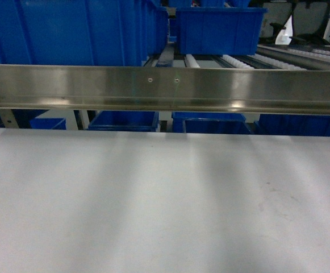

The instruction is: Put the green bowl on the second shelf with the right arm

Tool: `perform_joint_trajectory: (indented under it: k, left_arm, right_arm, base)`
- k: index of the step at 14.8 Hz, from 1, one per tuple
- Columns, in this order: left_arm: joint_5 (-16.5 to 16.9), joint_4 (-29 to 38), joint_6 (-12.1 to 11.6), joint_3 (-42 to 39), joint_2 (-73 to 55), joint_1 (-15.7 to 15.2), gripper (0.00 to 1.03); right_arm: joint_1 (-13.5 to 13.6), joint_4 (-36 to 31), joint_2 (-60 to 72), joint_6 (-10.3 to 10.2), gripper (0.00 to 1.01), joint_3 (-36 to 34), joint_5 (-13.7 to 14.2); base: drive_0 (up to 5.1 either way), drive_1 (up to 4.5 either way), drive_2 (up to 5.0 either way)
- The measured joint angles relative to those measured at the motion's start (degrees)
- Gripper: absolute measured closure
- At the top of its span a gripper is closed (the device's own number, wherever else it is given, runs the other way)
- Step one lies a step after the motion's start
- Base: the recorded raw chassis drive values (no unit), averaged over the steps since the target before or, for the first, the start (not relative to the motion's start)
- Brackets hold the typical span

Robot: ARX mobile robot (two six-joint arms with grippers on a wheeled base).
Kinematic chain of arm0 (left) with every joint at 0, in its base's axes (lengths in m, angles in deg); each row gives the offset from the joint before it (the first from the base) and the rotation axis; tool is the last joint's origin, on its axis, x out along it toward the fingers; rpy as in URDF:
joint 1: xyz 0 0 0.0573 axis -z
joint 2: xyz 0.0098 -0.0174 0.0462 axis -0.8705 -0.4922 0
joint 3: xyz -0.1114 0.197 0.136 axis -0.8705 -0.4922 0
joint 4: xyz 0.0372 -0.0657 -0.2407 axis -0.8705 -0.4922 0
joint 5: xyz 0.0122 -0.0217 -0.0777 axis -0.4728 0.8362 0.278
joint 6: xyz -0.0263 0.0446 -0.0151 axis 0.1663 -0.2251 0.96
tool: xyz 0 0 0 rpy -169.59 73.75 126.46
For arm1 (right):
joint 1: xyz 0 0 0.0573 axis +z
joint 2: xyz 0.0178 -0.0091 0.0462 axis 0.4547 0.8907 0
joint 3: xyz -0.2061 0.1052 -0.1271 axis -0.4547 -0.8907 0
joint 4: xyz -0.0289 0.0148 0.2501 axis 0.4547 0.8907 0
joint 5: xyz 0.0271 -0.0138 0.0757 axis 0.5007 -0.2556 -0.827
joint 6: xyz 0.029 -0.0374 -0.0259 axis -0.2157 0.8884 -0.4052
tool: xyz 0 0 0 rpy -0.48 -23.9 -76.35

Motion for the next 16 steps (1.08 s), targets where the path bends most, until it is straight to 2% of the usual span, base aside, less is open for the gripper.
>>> perform_joint_trajectory:
  k: [16]
  left_arm:
    - [0.02, -0.04, 0.0, 0.0, 0.0, 0.0, 0.05]
  right_arm:
    - [-0.02, 0.04, 0.02, -0.02, 0.99, 0.04, 0.0]
  base:
    - [-4.9, 2.47, 2.5]
